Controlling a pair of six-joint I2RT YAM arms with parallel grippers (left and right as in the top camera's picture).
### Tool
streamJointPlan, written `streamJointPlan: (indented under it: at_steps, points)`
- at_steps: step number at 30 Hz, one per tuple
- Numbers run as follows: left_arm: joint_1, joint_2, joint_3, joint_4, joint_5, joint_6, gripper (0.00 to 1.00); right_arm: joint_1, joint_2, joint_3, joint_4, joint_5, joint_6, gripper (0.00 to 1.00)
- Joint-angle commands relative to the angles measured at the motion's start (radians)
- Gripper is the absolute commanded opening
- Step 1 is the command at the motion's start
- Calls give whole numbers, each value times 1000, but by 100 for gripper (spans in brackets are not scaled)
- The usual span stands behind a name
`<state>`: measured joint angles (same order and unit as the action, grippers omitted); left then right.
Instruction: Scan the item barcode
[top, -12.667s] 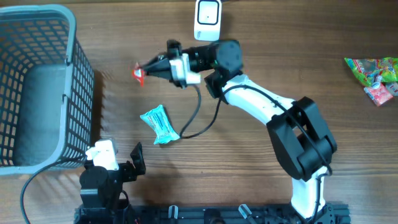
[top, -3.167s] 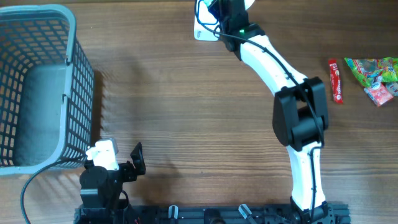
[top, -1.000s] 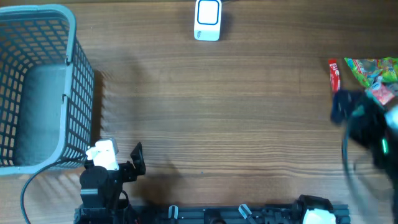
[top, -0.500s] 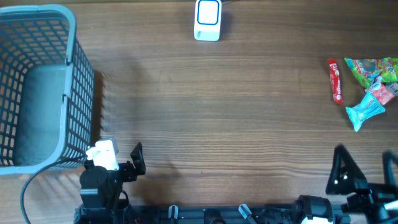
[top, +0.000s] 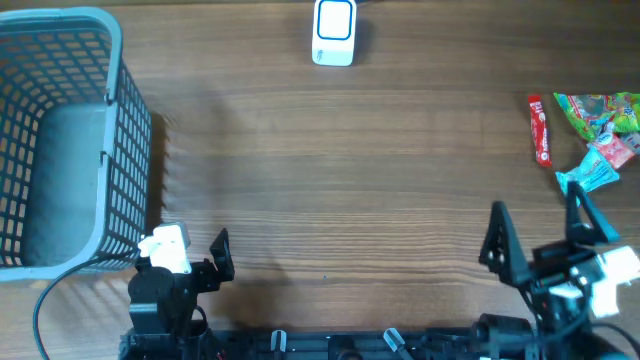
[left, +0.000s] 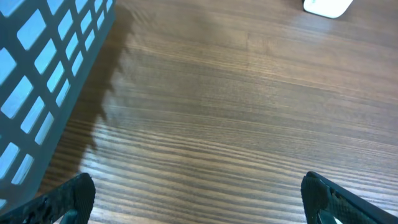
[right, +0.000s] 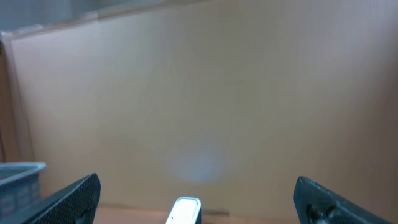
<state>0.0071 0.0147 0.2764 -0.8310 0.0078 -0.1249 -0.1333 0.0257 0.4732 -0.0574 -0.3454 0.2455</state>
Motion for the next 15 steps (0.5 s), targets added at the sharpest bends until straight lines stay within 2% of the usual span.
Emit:
streamJointPlan:
  at_steps: [1,7,12,15]
  points:
    - [-5,-6,-3,3,-9,16,100,6,-22,-123,105,-10,19,100]
    - [-5,-6,-3,3,-9,16,100,50,-23,-309,250,102,17,100]
    - [-5,-6,-3,3,-9,16,100,57,-23,-459,373,110,18,100]
    - [-5,-6,-3,3,-9,16,100,57,-23,-468,313,129,7,100]
